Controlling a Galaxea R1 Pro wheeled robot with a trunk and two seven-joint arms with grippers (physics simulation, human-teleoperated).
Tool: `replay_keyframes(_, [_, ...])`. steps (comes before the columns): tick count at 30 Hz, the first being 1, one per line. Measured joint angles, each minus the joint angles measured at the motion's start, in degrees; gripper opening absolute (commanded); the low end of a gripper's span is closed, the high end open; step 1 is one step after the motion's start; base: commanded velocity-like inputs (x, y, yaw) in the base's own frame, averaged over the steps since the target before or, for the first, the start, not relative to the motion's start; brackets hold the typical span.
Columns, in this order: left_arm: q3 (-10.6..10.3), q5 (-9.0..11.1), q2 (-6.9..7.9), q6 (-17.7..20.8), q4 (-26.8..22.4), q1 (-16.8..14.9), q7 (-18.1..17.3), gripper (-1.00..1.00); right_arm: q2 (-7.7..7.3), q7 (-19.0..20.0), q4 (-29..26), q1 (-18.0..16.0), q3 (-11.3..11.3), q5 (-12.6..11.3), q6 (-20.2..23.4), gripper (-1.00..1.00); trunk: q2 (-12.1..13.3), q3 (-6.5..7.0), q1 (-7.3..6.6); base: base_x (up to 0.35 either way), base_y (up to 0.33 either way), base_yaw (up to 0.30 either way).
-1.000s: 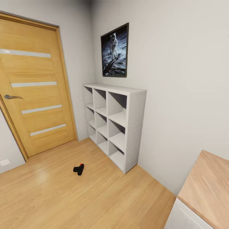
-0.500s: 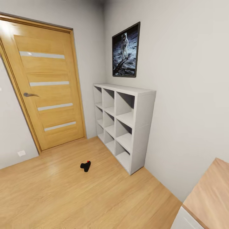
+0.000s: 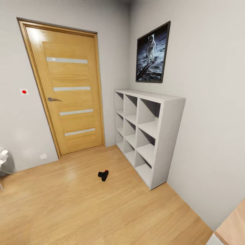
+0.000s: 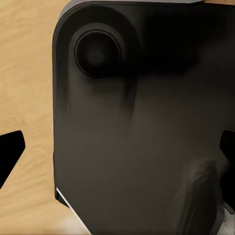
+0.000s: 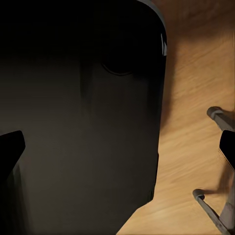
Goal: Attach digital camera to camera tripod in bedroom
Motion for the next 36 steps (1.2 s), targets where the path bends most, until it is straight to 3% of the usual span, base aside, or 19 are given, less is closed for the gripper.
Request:
replay_keyframes(10, [-0.1, 3.4, -0.08, 0.0, 0.0, 0.0, 0.0, 1.00, -0.12, 0.0, 0.0, 0.0, 0.0, 0.0, -0.1, 1.00, 0.0, 0.00, -0.03, 0.142, 0.000, 0.031])
replay_keyframes(23, [-0.1, 3.7, -0.09, 0.0, 0.0, 0.0, 0.0, 1.00, -0.26, 0.1, 0.0, 0.0, 0.0, 0.0, -0.1, 1.00, 0.0, 0.00, -0.03, 0.290, 0.000, 0.002])
replay_keyframes(31, [-0.1, 3.7, 0.00, -0.1, -0.1, 0.0, 0.1, 1.00, -0.17, 0.3, 0.1, 0.0, 0.0, 2.0, -0.1, 1.00, 0.0, 0.00, 0.00, 0.000, 0.000, 0.000])
replay_keyframes(36, [0.0, 3.8, 0.00, -0.1, -0.1, 0.0, 0.0, 1.00, -0.25, 0.2, 0.1, 0.0, 0.0, 1.7, -0.1, 1.00, 0.0, 0.00, 0.00, 0.000, 0.000, 0.000])
